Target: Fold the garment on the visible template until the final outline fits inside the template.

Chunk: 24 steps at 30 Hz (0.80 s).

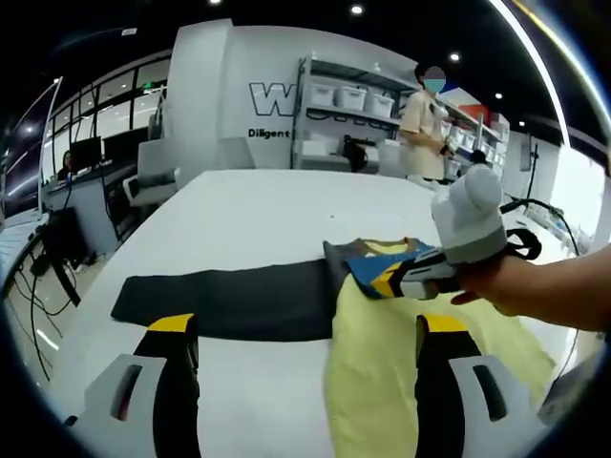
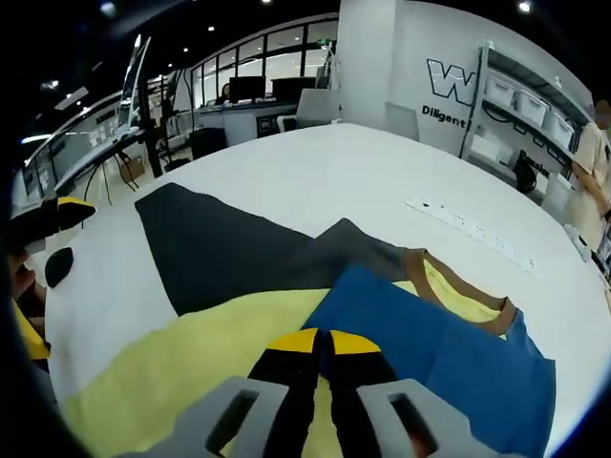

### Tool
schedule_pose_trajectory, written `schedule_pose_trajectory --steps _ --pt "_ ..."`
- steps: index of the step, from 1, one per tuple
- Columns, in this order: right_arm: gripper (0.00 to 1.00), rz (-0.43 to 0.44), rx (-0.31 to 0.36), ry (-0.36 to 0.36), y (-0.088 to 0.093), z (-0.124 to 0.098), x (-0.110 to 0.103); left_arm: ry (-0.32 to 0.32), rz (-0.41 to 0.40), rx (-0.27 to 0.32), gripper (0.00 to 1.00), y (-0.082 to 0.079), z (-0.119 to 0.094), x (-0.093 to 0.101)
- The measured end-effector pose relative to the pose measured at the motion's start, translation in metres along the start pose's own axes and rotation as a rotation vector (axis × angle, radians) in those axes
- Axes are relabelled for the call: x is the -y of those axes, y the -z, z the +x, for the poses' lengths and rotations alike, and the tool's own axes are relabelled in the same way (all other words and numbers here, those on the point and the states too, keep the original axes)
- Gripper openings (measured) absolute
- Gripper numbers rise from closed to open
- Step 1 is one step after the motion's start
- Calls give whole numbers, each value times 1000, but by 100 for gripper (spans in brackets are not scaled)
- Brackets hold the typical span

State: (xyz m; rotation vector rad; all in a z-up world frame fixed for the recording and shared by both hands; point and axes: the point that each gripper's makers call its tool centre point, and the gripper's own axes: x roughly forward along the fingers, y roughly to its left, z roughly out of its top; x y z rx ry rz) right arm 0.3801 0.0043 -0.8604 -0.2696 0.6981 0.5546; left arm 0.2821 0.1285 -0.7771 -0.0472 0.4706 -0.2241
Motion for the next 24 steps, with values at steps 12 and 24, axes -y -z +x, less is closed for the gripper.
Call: schedule_pose_trajectory --steps 12,24 --pt "0 3 21 3 4 1 -1 -2 -2 0 89 -1 1 -1" --pt "2 -6 16 12 3 -15 11 8 2 -11 88 2 1 1"
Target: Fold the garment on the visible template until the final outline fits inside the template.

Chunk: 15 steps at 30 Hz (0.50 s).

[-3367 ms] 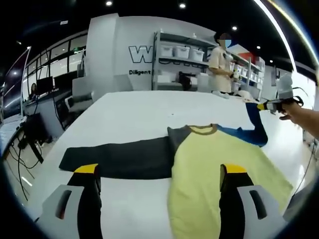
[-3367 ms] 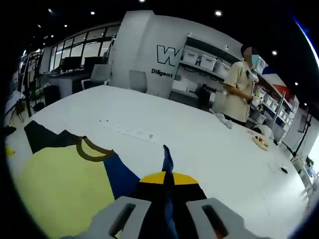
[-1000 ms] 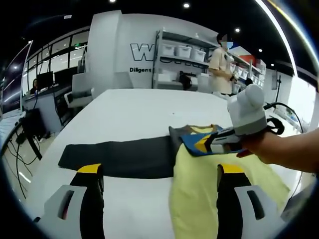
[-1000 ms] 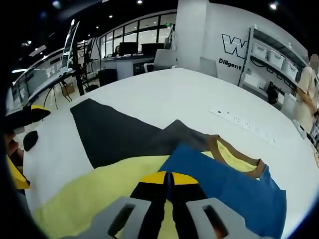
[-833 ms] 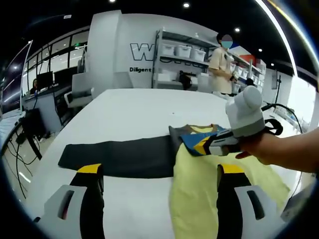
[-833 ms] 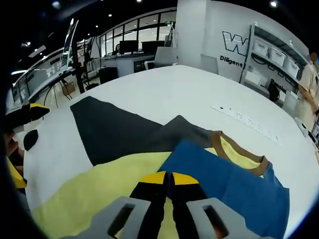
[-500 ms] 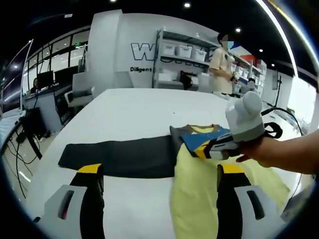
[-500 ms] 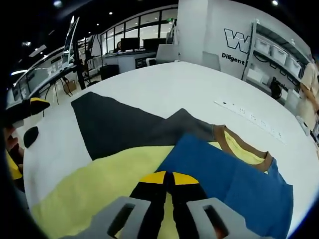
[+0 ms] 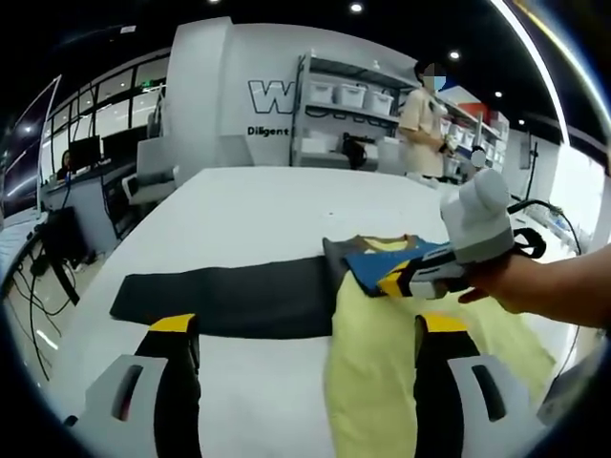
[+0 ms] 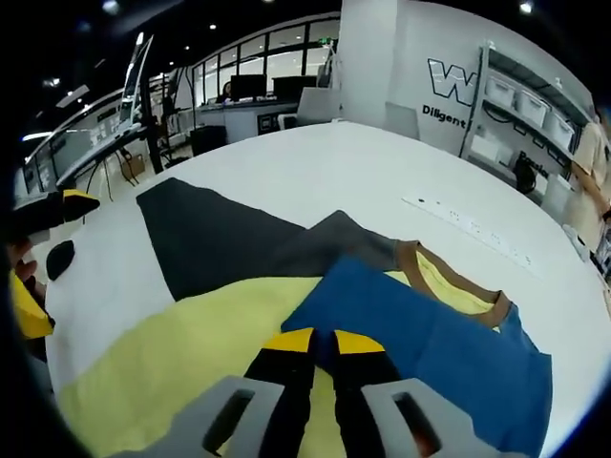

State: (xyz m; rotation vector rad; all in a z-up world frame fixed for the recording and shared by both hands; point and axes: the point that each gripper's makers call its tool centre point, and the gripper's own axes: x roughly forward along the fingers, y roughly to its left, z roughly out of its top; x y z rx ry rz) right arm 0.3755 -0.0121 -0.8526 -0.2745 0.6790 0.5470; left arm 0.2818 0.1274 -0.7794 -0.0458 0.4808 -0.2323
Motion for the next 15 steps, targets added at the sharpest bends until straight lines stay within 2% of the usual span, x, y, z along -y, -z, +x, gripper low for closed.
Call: schedule_pose_trajectory --steps 6,15 --pt "1 11 15 33 1 -11 16 9 7 -6 87 1 0 3" --pt "1 24 21 101 13 -34 50 15 6 -5 87 1 1 4"
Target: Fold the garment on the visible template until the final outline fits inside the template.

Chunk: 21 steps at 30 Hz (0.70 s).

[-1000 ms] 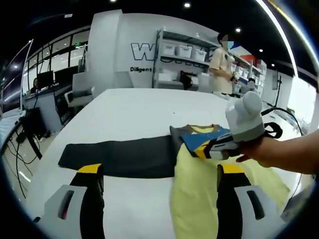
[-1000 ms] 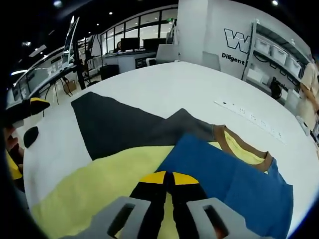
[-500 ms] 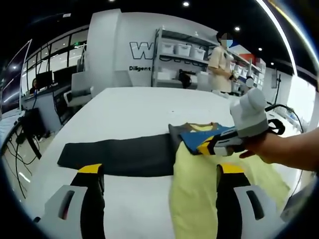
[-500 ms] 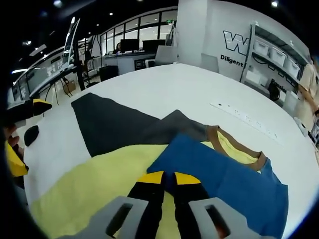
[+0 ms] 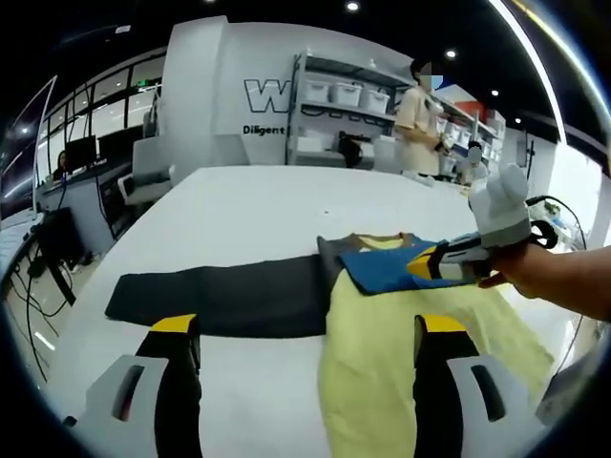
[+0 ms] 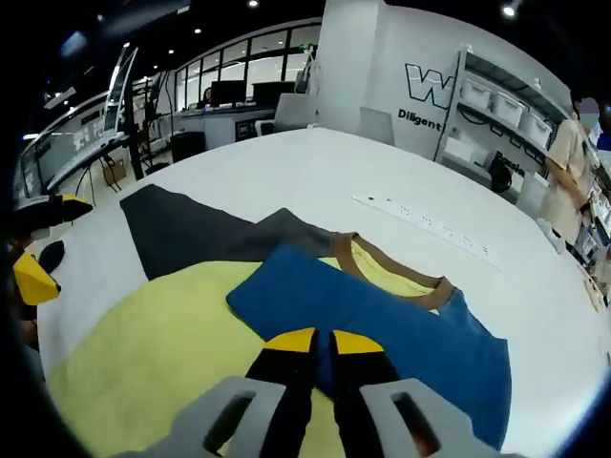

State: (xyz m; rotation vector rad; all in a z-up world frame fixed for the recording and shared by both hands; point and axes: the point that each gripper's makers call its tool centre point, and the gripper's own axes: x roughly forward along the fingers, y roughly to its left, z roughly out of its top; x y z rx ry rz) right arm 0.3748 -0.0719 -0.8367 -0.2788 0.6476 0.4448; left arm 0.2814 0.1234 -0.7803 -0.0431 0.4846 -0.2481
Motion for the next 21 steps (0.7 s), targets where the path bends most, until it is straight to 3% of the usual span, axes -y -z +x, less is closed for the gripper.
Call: schedule_pose_trajectory --steps 11,21 --pt "1 19 31 131 26 -65 67 9 2 1 87 0 1 3" --pt "2 55 44 177 54 -115 75 16 12 -11 87 3 0 6"
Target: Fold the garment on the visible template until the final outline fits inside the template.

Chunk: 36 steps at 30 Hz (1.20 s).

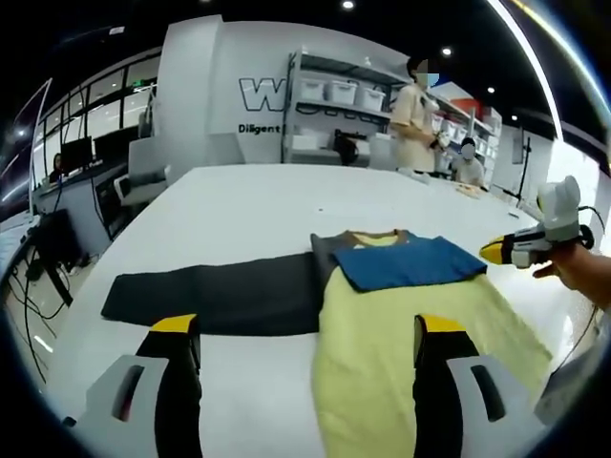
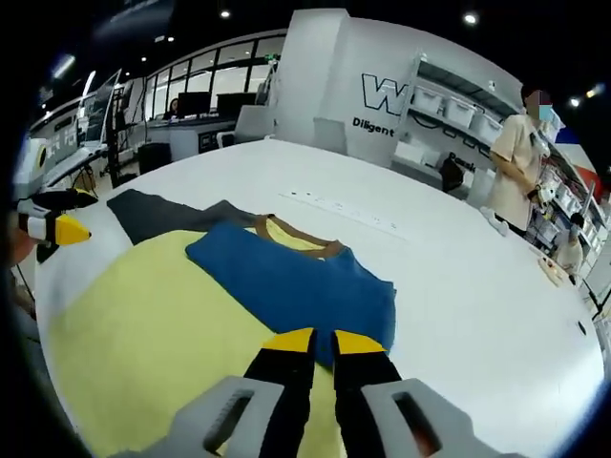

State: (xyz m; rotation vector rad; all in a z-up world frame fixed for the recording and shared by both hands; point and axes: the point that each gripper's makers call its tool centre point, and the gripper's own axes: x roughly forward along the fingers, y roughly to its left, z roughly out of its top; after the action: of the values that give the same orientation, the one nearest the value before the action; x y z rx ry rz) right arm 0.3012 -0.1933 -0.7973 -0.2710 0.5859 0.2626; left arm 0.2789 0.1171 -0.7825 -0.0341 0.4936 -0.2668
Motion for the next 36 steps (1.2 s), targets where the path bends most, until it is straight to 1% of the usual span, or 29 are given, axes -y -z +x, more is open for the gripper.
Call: schedule_pose_trajectory --steps 3,8,11,16,19,20,22,24,26,28,32,33,36 --pt "3 13 -4 14 10 -13 3 -1 1 -2 87 1 0 0" --pt "3 38 -10 32 19 -24 7 5 10 -9 87 3 0 2" --pt "4 55 -2 42 18 -32 9 7 14 -11 87 3 0 3" --pt "7 63 14 39 15 -42 2 1 13 -12 87 4 -2 0" --pt "14 56 16 25 17 -46 -6 -6 12 -15 87 4 -4 -3" --pt "19 53 13 20 18 -47 -9 -8 11 -15 87 4 -4 -4" --pt "25 55 17 4 19 -50 -14 -13 6 -16 87 4 -6 -6" --pt "35 70 40 -4 16 -54 -17 -20 4 -15 87 4 -8 -9" --pt "48 88 38 -13 16 -56 -20 -27 0 -18 87 4 -9 -13" --pt "52 95 44 -20 15 -59 -23 -36 -7 -15 87 3 -11 -17" --pt "69 152 46 -46 18 -62 -31 -50 -16 -8 87 -1 -14 -23" --pt "69 168 53 -50 17 -63 -33 -54 -16 -7 87 -2 -15 -24" --pt "71 164 62 -59 16 -67 -39 -66 -19 0 87 -5 -17 -31"
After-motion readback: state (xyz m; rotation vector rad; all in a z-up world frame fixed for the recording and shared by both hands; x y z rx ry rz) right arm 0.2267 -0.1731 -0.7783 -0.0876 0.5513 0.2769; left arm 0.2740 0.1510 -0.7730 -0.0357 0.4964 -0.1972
